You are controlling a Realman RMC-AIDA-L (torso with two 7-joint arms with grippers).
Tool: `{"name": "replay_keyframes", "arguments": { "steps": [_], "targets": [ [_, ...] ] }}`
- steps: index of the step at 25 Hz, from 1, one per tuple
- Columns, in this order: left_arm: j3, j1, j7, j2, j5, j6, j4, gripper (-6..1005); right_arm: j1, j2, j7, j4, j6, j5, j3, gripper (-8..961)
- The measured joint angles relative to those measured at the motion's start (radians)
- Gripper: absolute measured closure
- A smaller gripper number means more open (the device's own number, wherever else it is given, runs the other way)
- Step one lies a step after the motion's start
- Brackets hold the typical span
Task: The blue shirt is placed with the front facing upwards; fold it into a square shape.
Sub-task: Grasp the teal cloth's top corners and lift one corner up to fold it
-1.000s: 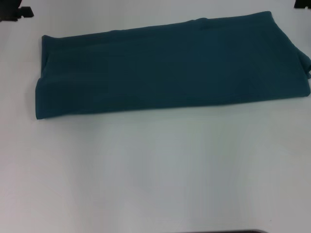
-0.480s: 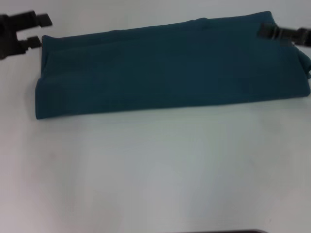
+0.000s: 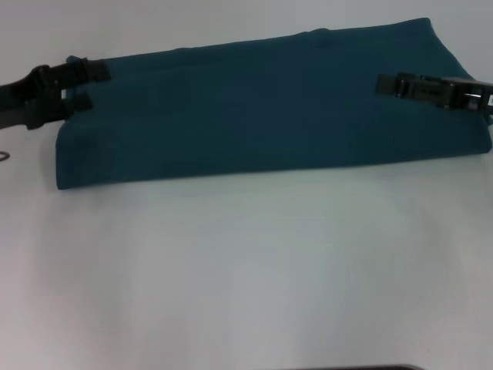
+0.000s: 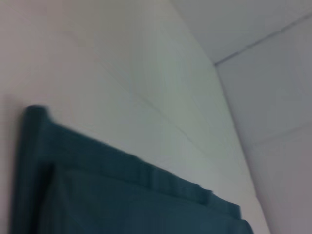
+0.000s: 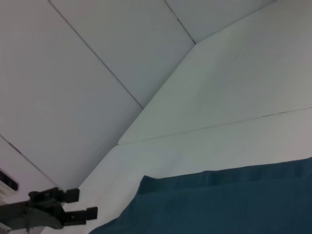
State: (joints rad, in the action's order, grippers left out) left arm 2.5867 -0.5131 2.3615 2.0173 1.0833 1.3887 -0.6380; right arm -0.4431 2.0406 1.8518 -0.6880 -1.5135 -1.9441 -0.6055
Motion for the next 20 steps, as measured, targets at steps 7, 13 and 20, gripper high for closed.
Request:
{"name": "replay_keyframes", "arguments": {
  "steps": [7,13,20],
  "targets": [
    [-0.002,0.026,0.045,0.002,-0.027,-0.056,0.035,173,-0.011,-0.002,-0.001,0.001,0.005,-0.001,-0.001,43],
    [-0.002,0.027,0.062,0.013,-0.078,-0.112,0.071,173,-0.016,-0.010,-0.001,0.001,0.019,-0.002,-0.001,44],
    [-0.001,0.025,0.068,0.016,-0.099,-0.121,0.074,172,-0.024,-0.015,0.003,0.001,0.020,-0.003,0.000,46]
  ]
}}
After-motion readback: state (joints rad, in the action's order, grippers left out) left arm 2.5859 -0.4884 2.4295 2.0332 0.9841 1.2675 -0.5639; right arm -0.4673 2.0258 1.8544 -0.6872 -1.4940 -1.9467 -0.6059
